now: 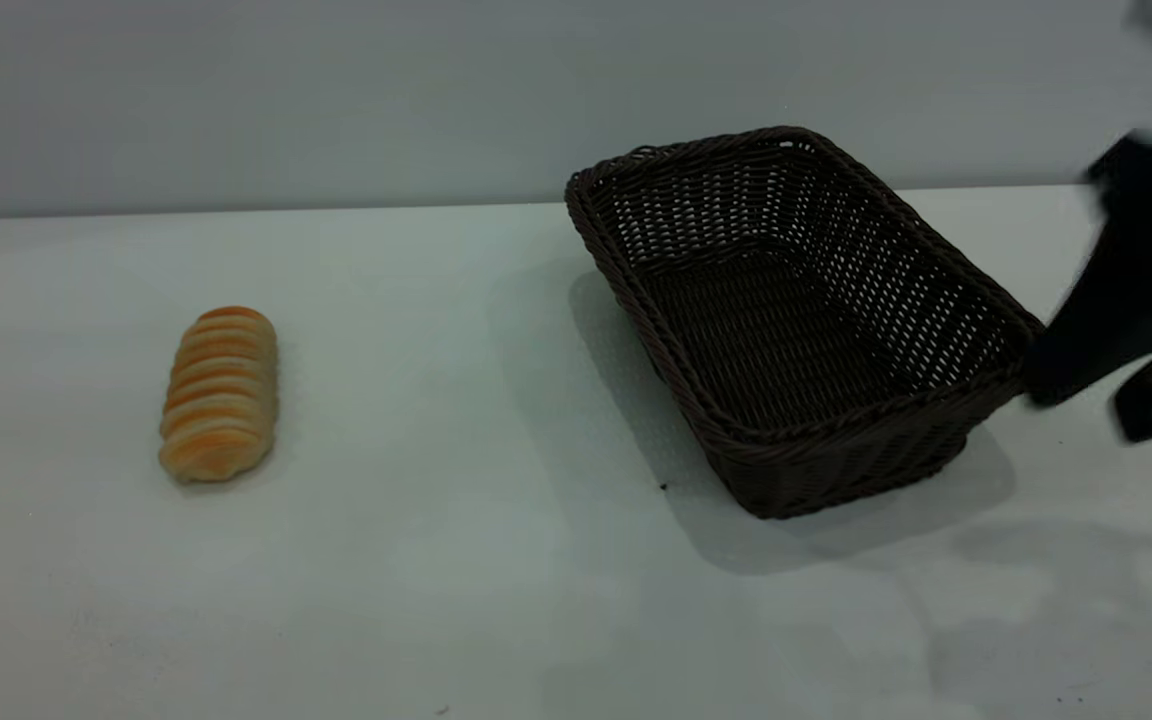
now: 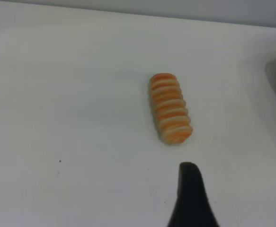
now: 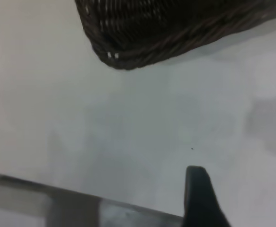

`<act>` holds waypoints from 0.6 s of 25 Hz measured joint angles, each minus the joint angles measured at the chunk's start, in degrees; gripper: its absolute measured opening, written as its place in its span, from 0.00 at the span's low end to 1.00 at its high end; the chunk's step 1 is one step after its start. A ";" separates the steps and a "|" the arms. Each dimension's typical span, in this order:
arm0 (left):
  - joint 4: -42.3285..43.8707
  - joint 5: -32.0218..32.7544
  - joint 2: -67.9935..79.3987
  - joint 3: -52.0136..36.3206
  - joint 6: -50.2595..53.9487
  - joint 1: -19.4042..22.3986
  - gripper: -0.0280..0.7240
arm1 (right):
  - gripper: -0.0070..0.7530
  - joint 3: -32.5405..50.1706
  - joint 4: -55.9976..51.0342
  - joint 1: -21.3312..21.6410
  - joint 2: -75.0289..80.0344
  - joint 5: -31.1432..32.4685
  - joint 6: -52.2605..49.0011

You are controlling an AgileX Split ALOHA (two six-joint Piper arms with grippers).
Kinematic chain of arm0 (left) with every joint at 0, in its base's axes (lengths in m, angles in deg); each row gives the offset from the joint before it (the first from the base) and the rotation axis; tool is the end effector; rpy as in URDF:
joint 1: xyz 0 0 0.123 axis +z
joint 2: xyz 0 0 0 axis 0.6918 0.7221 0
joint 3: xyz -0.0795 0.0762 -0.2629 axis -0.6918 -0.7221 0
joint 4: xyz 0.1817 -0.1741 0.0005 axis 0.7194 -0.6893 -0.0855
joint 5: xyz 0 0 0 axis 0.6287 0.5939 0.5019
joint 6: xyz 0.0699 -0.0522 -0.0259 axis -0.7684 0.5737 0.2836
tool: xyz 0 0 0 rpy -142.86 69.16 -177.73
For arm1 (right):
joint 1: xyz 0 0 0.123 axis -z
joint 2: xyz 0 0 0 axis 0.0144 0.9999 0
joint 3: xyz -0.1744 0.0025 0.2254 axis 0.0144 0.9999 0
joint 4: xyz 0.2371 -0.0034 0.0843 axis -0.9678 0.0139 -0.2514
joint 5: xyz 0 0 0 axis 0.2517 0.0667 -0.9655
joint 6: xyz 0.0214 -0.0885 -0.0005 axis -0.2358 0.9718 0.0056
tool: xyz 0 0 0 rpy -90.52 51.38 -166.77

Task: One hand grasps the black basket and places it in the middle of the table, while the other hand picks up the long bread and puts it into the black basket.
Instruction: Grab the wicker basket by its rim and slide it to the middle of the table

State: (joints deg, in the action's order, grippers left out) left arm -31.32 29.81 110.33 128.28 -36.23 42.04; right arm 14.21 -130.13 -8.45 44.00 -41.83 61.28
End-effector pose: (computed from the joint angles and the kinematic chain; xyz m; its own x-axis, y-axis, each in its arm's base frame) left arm 0.1095 -0.0045 0.3498 -0.5035 -0.1421 -0.8522 -0.0383 0.9891 -0.1423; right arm 0.2497 0.0695 0.1706 -0.9640 0.0916 -0.2495 -0.0285 0.8976 0.4399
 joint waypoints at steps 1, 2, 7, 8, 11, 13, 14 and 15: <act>0.00 0.01 0.02 0.00 0.00 0.00 0.76 | 0.63 -0.93 0.75 -1.21 1.82 -0.06 -0.66; 0.00 0.06 0.02 0.00 0.00 0.00 0.76 | 0.63 -2.22 1.78 -2.49 3.58 -0.19 -1.72; 0.00 0.44 0.06 0.00 0.00 0.00 0.76 | 0.63 -8.60 12.47 -4.94 9.91 -0.21 -13.22; 0.00 0.49 0.06 0.00 0.00 0.00 0.76 | 0.62 -9.75 15.42 -4.94 10.96 -0.21 -15.89; 0.00 0.49 0.06 0.00 0.00 0.00 0.76 | 0.62 -12.68 21.69 -4.94 13.63 -0.26 -24.63; 0.00 0.49 0.06 0.00 0.00 0.00 0.76 | 0.61 -14.18 22.65 -4.94 15.10 -0.26 -27.72; 0.05 0.49 0.06 0.00 0.00 0.00 0.76 | 0.61 -14.88 22.54 -4.94 15.62 -0.26 -28.53; 0.05 0.49 0.06 0.00 0.00 0.00 0.76 | 0.61 -15.46 22.25 -4.94 16.10 -0.32 -28.98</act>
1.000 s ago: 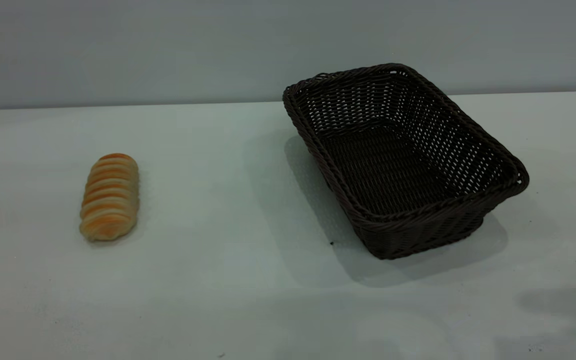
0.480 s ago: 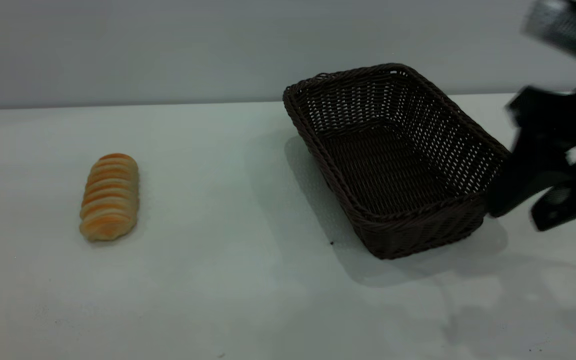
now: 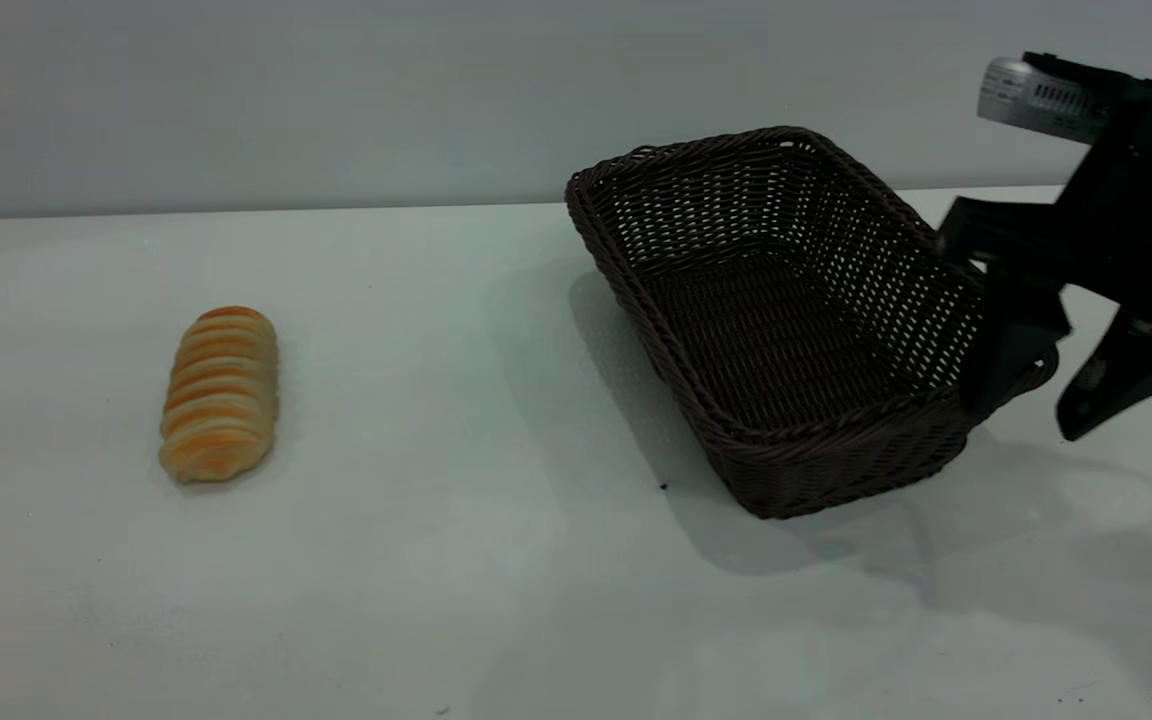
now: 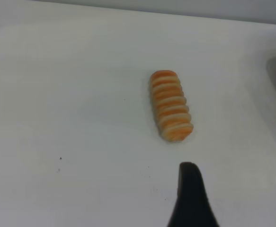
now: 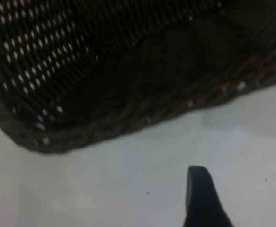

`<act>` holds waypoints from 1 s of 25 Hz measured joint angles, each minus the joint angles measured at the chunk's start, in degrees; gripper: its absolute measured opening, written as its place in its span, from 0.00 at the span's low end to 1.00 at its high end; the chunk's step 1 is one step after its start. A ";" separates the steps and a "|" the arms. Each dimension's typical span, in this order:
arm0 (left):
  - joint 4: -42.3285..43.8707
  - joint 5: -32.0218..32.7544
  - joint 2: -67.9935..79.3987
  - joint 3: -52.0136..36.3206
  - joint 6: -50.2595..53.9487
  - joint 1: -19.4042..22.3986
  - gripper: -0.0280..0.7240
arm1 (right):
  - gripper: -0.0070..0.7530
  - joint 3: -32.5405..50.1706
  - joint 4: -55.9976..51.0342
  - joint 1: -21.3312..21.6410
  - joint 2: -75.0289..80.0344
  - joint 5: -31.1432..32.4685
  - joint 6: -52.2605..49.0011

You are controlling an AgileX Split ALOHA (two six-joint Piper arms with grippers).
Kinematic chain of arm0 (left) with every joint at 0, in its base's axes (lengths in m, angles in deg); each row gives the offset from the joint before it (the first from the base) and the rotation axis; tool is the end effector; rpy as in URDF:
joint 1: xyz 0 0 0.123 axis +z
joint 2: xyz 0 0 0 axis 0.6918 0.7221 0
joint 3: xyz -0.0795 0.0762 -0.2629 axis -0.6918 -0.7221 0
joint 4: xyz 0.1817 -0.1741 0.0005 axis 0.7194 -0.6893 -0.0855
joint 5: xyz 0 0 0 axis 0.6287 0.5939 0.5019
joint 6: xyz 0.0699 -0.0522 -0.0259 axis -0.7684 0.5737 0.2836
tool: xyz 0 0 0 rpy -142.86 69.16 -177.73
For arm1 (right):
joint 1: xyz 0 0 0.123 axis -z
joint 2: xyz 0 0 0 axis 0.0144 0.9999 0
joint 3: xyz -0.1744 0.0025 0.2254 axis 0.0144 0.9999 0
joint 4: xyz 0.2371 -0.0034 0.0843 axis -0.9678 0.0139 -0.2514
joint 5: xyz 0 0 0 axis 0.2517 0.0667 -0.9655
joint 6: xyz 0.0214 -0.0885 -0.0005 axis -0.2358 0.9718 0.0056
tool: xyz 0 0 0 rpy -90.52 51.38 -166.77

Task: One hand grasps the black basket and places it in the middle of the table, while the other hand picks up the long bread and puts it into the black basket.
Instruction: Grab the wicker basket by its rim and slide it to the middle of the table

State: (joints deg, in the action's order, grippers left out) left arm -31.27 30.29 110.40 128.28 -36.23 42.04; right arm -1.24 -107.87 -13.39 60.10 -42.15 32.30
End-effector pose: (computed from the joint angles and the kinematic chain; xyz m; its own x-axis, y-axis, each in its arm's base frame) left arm 0.1094 -0.0045 0.3490 -0.5116 -0.1412 -0.8475 -0.0397 0.9892 -0.1408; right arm 0.3124 0.0891 0.1407 -0.9761 0.1648 -0.1418 0.1206 0.9531 0.2775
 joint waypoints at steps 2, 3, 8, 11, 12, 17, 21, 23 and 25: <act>0.00 0.00 0.00 0.00 0.00 0.00 0.76 | 0.61 -0.56 -1.55 0.00 0.66 -0.82 -0.77; 0.00 0.00 0.00 0.00 0.00 0.00 0.76 | 0.61 -0.70 -2.22 0.00 1.03 -1.58 -1.56; 0.00 0.57 0.00 0.00 0.00 0.00 0.76 | 0.61 -0.84 -4.30 0.00 3.62 -5.14 -7.57; 0.00 0.85 0.00 0.00 0.00 0.00 0.76 | 0.61 -0.89 -4.62 0.00 5.27 -7.24 -11.20; 0.00 0.99 0.00 0.00 0.00 0.00 0.76 | 0.61 -0.88 -4.95 0.00 5.73 -7.80 -12.18; 0.00 1.06 0.00 0.00 0.00 0.00 0.76 | 0.61 -1.04 -8.51 0.00 7.05 -9.24 -13.67; 0.00 1.06 0.00 0.00 0.00 0.00 0.76 | 0.61 -1.28 -11.46 0.00 7.89 -10.37 -13.67; 0.05 1.06 0.00 0.00 0.00 0.00 0.76 | 0.61 -1.42 -12.29 0.00 8.00 -10.58 -13.67; 0.17 1.06 0.00 0.00 0.00 0.00 0.76 | 0.61 -1.42 -12.75 0.00 8.12 -10.64 -13.67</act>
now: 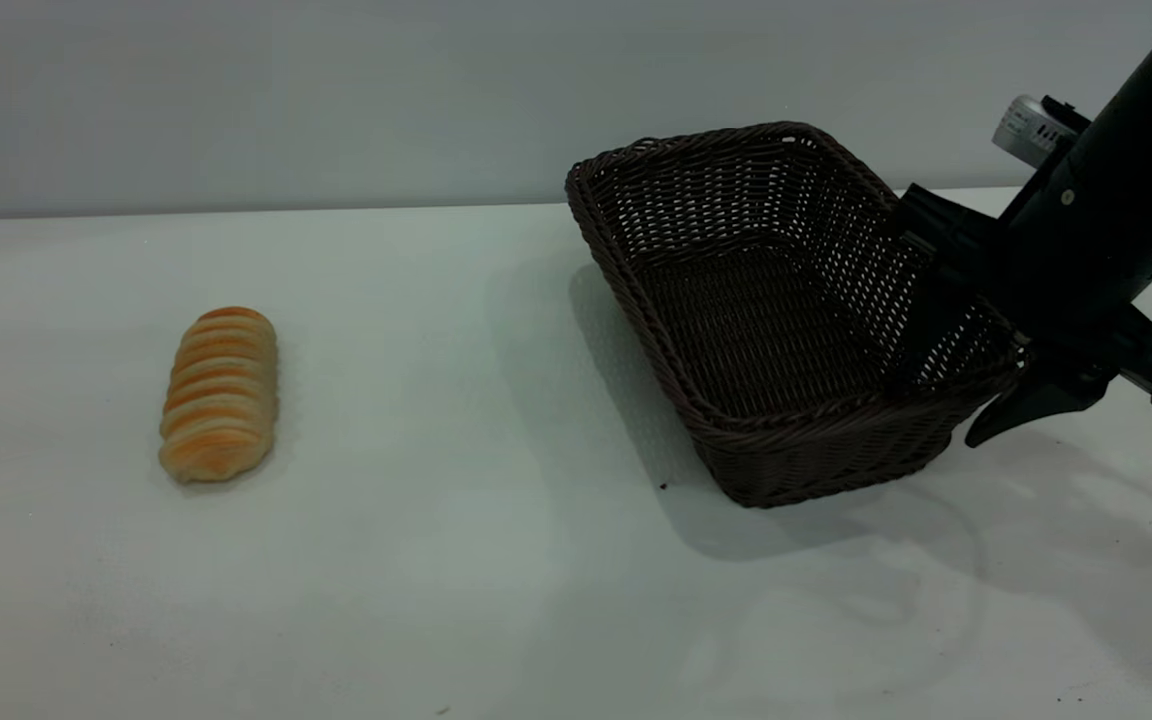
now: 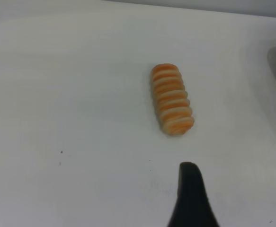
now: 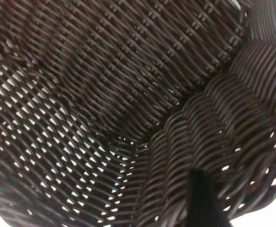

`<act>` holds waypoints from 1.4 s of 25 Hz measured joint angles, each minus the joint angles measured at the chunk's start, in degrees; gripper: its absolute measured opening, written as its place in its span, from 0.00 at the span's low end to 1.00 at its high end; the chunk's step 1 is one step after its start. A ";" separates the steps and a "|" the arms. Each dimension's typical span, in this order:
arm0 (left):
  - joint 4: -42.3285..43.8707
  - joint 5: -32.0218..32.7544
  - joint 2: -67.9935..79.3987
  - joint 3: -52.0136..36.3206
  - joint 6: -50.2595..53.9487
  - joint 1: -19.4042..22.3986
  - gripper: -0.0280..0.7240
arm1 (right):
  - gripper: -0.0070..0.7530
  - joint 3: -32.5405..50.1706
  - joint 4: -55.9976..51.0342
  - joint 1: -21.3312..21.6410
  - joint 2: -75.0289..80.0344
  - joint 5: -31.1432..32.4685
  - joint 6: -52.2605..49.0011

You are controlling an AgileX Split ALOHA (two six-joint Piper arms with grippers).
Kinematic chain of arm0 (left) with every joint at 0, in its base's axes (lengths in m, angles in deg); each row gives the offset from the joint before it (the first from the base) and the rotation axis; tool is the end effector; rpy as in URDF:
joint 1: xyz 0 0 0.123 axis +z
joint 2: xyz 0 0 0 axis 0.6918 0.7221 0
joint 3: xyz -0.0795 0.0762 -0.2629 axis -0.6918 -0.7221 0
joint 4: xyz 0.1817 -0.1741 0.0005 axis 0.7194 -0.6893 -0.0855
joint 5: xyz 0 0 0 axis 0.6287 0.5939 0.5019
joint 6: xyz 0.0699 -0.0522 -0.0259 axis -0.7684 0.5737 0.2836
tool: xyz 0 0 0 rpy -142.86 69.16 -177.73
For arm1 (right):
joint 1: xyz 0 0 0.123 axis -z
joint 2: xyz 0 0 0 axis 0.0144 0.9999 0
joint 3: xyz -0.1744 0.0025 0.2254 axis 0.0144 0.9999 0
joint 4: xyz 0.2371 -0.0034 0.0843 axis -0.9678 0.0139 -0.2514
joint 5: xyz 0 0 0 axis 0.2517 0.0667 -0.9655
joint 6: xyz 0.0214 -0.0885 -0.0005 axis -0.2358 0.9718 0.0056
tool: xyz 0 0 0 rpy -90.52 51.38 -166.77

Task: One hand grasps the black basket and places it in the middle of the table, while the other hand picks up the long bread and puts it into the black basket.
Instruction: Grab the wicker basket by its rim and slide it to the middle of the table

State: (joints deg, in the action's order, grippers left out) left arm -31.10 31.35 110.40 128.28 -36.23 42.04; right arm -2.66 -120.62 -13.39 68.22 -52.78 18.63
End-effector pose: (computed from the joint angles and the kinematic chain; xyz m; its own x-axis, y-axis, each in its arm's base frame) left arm 0.1085 -0.0043 0.3475 -0.5271 -0.1384 -0.8385 -0.0426 0.9897 -0.1366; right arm 0.3361 0.0959 0.1039 -0.8094 0.5850 -0.0513 0.5225 0.7572 0.3919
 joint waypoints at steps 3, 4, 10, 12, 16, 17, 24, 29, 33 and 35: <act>0.04 0.00 0.00 0.00 0.00 0.00 0.76 | 0.61 -0.04 -1.33 0.00 0.19 -0.06 0.00; 0.04 0.00 0.00 0.00 0.00 0.00 0.76 | 0.61 -0.04 -2.24 0.00 0.26 -0.20 0.00; 0.11 0.00 0.00 0.00 0.00 0.00 0.76 | 0.61 -0.04 -5.83 0.00 0.44 -0.85 -0.37; 0.11 0.00 0.00 0.00 0.00 0.00 0.76 | 0.61 -0.04 -6.77 0.00 0.70 -2.06 -0.63; 0.17 0.00 0.00 0.00 0.00 0.00 0.76 | 0.61 -0.04 -8.41 0.00 1.58 -2.77 -0.88; 0.17 0.00 0.00 0.00 0.00 0.00 0.76 | 0.61 -0.04 -8.59 0.00 1.58 -2.77 -0.88; 0.17 0.00 0.00 0.00 0.00 0.00 0.76 | 0.61 -0.04 -10.71 0.00 1.89 -5.44 -0.88; 0.17 0.02 0.00 0.00 0.00 0.00 0.76 | 0.61 -0.04 -13.84 0.00 4.79 -8.02 -0.35; 0.17 0.06 0.00 0.00 0.00 0.00 0.76 | 0.60 -0.04 -15.27 0.00 7.67 -9.62 0.32; 0.17 0.06 0.00 0.00 0.00 0.00 0.76 | 0.56 -0.17 -15.63 0.00 8.18 -10.51 0.88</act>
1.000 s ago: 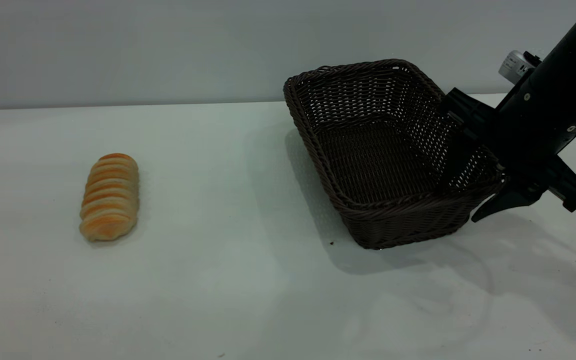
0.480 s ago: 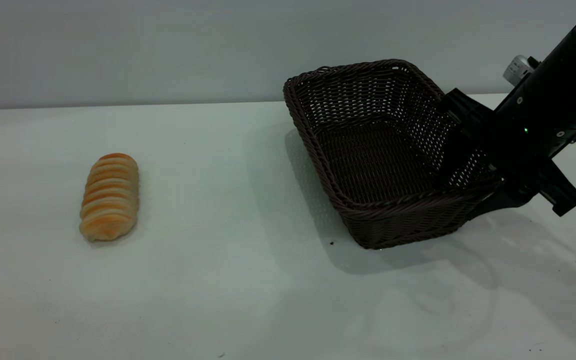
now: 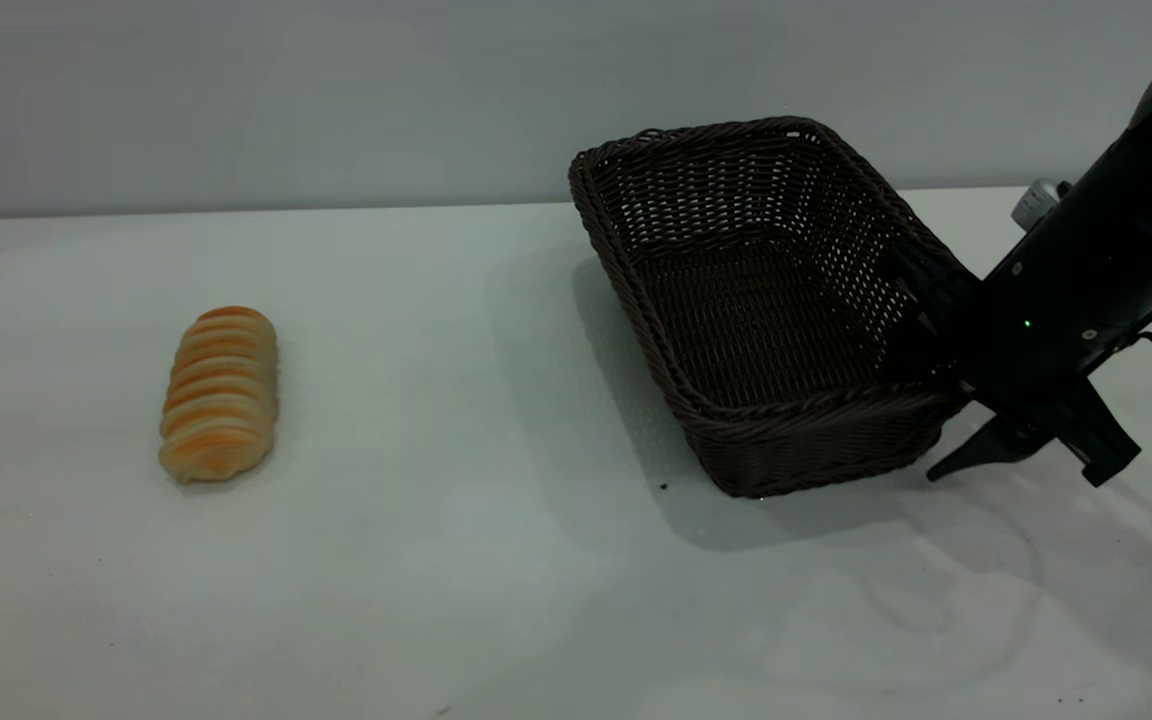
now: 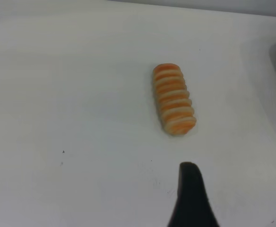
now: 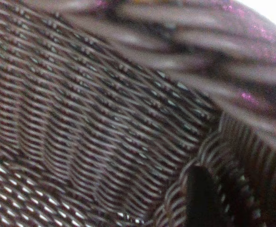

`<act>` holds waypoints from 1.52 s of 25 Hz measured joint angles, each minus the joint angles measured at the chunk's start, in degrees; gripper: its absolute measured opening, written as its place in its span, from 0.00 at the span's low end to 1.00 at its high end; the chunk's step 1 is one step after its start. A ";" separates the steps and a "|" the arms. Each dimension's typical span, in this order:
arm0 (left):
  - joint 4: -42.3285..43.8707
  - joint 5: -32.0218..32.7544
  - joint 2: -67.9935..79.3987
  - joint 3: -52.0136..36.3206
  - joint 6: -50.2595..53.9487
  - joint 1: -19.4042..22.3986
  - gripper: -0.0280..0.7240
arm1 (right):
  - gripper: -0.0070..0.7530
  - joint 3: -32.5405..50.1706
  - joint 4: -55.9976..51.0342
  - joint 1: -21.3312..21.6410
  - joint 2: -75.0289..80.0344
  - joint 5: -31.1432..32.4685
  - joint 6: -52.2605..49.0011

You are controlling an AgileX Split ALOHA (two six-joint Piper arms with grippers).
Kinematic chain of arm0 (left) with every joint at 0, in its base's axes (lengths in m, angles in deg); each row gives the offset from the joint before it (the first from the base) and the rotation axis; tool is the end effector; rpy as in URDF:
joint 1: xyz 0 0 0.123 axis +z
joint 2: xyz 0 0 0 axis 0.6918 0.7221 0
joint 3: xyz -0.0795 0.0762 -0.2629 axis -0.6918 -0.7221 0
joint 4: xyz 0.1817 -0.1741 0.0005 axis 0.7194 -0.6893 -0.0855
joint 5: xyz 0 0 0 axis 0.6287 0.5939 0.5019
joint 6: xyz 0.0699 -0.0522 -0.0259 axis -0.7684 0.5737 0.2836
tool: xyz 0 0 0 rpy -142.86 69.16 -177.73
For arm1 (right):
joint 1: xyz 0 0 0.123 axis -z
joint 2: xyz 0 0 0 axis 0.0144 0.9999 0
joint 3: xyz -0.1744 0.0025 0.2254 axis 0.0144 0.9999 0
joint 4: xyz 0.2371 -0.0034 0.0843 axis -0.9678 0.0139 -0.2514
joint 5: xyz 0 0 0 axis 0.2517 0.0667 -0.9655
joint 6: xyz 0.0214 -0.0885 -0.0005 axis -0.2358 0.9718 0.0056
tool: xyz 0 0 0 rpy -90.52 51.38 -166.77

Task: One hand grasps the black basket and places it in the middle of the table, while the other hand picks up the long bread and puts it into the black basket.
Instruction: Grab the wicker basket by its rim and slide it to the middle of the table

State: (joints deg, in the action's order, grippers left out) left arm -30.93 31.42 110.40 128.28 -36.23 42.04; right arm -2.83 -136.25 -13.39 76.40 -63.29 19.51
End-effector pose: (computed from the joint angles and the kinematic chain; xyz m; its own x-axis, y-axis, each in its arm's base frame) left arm 0.1084 -0.0041 0.3474 -0.5279 -0.1363 -0.8383 -0.0434 0.9901 -0.1336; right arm 0.3486 0.0936 0.0592 -0.6164 0.7874 -0.0108 0.7129 0.5638 0.4170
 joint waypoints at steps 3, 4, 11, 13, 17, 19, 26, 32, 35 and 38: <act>0.00 0.00 0.00 0.00 0.00 0.00 0.76 | 0.40 -0.12 -0.07 0.00 0.17 -0.41 0.43; 0.00 0.00 0.00 0.00 0.00 0.00 0.76 | 0.33 -0.12 -0.44 0.00 0.17 -0.43 0.43; 0.24 0.19 0.00 0.00 0.00 0.00 0.76 | 0.17 -0.25 -0.06 0.00 -0.11 0.16 6.76; 0.68 0.19 0.00 0.00 0.00 0.00 0.76 | 0.18 -0.35 0.21 0.00 -0.47 0.75 9.56; 0.68 0.19 0.00 0.00 0.00 0.00 0.76 | 0.18 -4.60 5.50 0.00 -0.57 7.00 18.14; 0.68 0.30 0.00 0.00 0.00 0.00 0.76 | 0.17 -8.71 10.37 0.00 -0.29 13.49 20.98; 0.68 0.53 0.00 0.00 0.00 0.00 0.76 | 0.17 -24.76 21.51 0.00 5.82 32.03 22.63; 0.68 0.95 0.00 0.00 0.00 0.00 0.76 | 0.17 -32.20 22.15 -1.25 11.23 35.66 22.71; 0.68 1.00 0.00 0.00 0.00 0.00 0.76 | 0.18 -34.30 22.15 -2.23 12.47 36.16 22.95; 0.68 1.00 0.00 0.00 0.02 0.00 0.76 | 0.23 -34.67 22.15 -2.65 12.71 36.42 23.27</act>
State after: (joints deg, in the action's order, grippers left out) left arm -30.25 32.41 110.40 128.28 -36.20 42.04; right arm -37.50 -114.10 -16.03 89.11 -26.87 42.78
